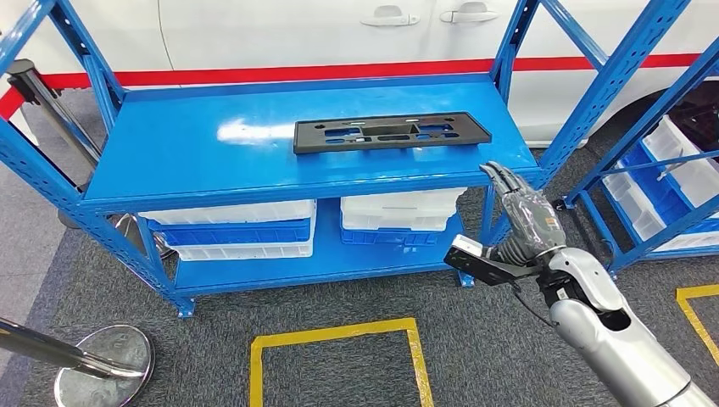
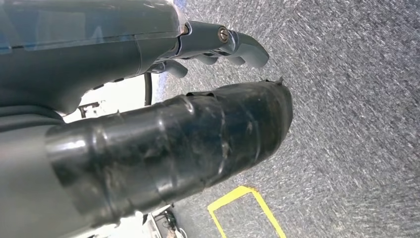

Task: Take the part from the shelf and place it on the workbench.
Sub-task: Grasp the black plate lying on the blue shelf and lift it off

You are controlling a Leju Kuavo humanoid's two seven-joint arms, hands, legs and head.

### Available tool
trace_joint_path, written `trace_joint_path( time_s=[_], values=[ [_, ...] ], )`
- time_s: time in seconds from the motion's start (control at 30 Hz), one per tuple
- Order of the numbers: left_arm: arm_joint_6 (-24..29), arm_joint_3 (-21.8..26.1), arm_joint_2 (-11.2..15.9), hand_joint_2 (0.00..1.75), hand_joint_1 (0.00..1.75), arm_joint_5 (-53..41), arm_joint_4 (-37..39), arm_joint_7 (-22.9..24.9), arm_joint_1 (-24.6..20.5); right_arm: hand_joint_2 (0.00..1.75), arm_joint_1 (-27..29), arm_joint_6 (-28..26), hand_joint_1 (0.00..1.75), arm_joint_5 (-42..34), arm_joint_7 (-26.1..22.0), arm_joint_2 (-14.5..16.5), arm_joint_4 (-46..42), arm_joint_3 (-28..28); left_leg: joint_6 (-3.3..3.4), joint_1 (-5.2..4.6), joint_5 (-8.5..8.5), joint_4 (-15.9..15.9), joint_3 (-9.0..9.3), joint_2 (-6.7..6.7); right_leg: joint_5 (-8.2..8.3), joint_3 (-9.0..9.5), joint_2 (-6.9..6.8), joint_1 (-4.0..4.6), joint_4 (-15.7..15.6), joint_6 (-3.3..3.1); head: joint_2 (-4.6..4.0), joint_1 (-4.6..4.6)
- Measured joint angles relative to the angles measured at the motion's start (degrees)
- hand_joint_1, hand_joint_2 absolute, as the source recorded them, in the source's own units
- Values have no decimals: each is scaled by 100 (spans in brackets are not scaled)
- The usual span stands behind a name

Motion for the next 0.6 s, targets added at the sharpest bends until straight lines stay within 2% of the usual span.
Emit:
trace_joint_path(
  time_s=[0.1,0.17,0.23,0.27,0.33,0.37,0.4,0.43,0.5,0.53,0.57,0.6],
  values=[
    [-1,-30,2,0,0,16,0,-24,3,0,0,14,0,-1,0,71,-75,45,15,-18,-2,2,-11,-3,11,1,-9,-16,-11,20,0,0],
    [-2,-63,3,0,0,31,0,-32,5,0,0,39,0,-1,0,110,-150,74,50,-8,15,-29,-6,-11,9,6,-21,-27,-26,50,1,0],
    [-4,-93,3,0,0,46,0,-37,3,0,-1,64,0,-3,0,128,-232,108,107,24,51,-94,22,-20,-121,-50,60,-38,126,63,1,1],
    [-5,-101,3,0,0,57,0,-41,-1,0,0,69,0,-5,0,133,-266,122,131,39,66,-120,36,-25,-271,-157,131,-43,368,59,1,2],
    [-11,-109,1,0,0,81,0,-54,-9,0,20,71,0,-11,0,142,-309,152,150,28,68,-127,38,-42,-632,-526,251,-41,1129,46,0,3],
    [-14,-110,0,0,0,93,0,-61,-10,0,39,71,0,-13,0,147,-327,169,153,19,64,-126,40,-58,-729,-700,277,-39,1455,41,0,3],
    [-16,-111,-1,0,0,100,0,-67,-10,0,59,71,0,-13,0,152,-345,187,152,10,56,-125,48,-76,-717,-794,287,-37,1605,31,0,3],
    [-19,-113,-1,0,0,103,0,-71,-11,0,73,71,0,-13,0,156,-367,205,146,4,47,-124,62,-96,-589,-778,290,-36,1525,13,0,2],
    [-19,-114,-1,0,0,105,0,-76,-11,0,81,71,0,-13,0,159,-415,227,118,1,16,-125,111,-129,-162,-471,299,-20,821,-56,0,2],
    [-19,-115,-2,0,0,105,0,-80,-12,0,80,71,0,-13,0,159,-435,232,97,-5,-1,-119,128,-141,-17,-303,306,2,453,-94,0,2],
    [-19,-116,-2,0,0,105,0,-84,-12,0,80,71,0,-13,0,159,-454,234,71,-7,-13,-116,134,-152,57,-186,308,25,193,-126,1,1],
    [-19,-118,-2,0,0,105,0,-87,-9,0,81,71,0,-13,1,159,-470,235,40,-4,-21,-117,130,-160,49,-139,311,49,81,-150,1,1]
  ],
)
